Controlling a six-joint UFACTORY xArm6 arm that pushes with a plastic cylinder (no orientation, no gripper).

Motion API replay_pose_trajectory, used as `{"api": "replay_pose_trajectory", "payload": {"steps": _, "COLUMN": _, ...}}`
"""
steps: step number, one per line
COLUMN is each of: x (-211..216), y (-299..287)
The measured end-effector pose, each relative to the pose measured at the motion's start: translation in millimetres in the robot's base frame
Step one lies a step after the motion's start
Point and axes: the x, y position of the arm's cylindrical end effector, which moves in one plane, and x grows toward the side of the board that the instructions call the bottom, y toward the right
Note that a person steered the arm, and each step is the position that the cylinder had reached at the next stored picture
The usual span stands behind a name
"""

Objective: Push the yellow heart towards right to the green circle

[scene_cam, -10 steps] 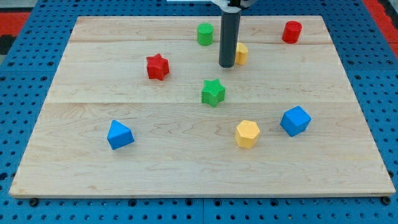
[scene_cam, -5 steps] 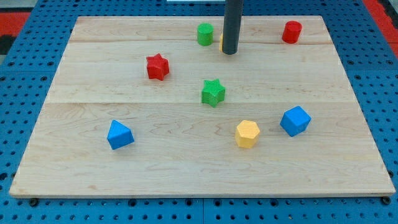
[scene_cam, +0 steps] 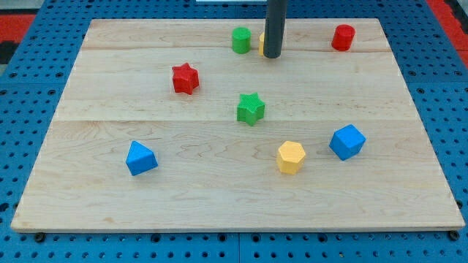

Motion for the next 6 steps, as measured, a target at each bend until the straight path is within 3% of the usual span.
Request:
{"api": "replay_pose_trajectory", "payload": {"steps": 3, "x": -9.1, "y": 1.0}}
{"api": "replay_pose_trajectory", "payload": {"steps": 4, "x": 6.6, "y": 9.0}}
{"api": "replay_pose_trajectory", "payload": {"steps": 6, "x": 38.2, "y": 107.9}}
